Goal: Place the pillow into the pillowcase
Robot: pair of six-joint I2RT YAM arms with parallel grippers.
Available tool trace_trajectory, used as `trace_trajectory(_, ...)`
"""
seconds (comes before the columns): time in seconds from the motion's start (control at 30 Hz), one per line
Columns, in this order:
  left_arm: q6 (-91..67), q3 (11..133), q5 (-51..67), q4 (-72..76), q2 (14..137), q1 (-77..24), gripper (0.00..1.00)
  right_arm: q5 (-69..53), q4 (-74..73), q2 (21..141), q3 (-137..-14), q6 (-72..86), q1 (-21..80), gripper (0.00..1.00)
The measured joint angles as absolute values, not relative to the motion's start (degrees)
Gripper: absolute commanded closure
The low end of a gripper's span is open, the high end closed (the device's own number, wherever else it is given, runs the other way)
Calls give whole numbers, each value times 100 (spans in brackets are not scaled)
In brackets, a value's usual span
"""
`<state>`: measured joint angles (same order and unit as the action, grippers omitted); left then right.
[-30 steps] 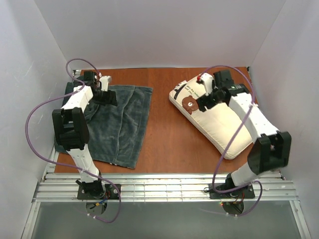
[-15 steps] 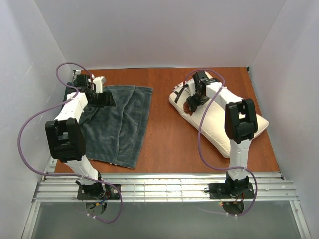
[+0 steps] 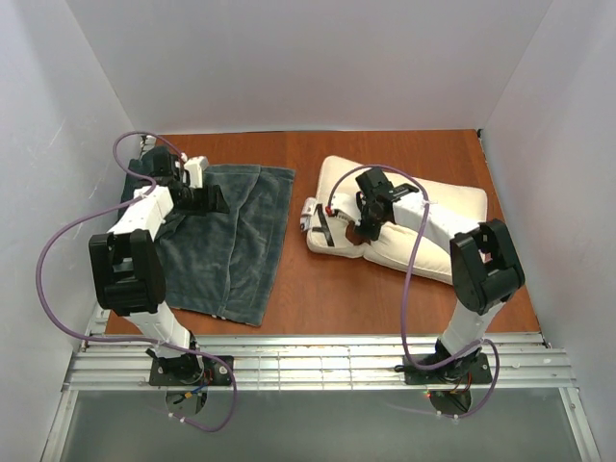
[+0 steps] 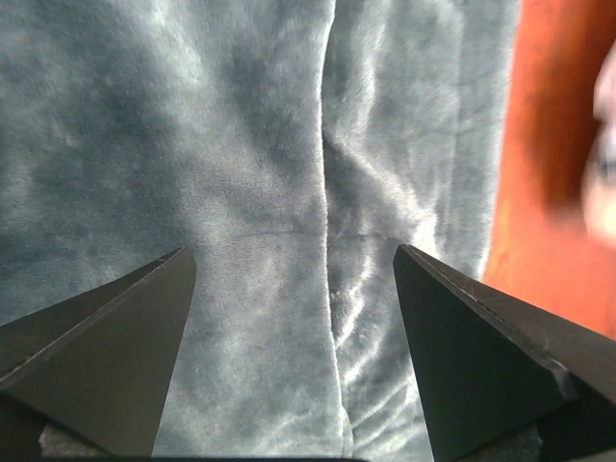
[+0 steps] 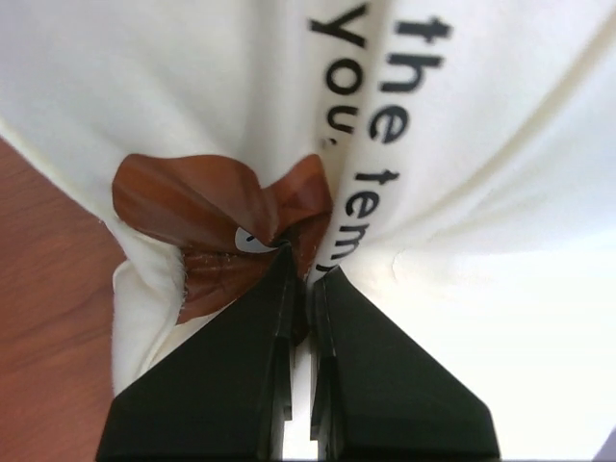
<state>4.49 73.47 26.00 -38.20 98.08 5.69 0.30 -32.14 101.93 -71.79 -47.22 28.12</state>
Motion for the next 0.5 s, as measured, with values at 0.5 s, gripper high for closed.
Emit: trace_trajectory(0.5,405,7341,242,-3028,10591,-753,39,-1122,-4504,9203,-6987,-4801,3094,99)
